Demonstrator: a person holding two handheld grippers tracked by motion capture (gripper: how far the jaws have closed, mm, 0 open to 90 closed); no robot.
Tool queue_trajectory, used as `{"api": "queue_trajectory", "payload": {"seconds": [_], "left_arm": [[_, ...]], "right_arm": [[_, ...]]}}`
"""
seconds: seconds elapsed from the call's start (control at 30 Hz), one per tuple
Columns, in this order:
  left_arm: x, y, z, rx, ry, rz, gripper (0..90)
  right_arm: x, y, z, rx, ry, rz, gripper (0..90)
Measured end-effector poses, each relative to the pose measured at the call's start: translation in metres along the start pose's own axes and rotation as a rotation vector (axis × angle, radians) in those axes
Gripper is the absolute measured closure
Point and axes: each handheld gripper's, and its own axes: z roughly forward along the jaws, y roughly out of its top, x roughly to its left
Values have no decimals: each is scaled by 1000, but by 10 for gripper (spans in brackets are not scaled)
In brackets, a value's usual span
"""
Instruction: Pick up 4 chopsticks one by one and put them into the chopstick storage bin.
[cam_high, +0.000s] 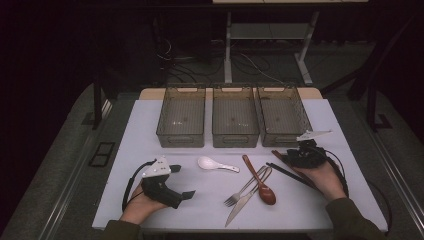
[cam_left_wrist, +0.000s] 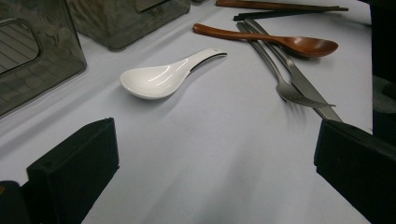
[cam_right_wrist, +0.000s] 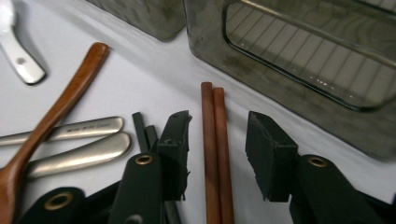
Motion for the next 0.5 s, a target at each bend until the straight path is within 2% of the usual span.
{"api": "queue_trajectory", "payload": {"seconds": [0.17,0.5], "left_arm": [[0,0,0,-1,0,-1,0],[0,0,0,2,-2,-1,0]], "right_arm": [[-1,-10,-20,-2,11,-5,615],[-5,-46,-50,33,-4,-5,675]]}}
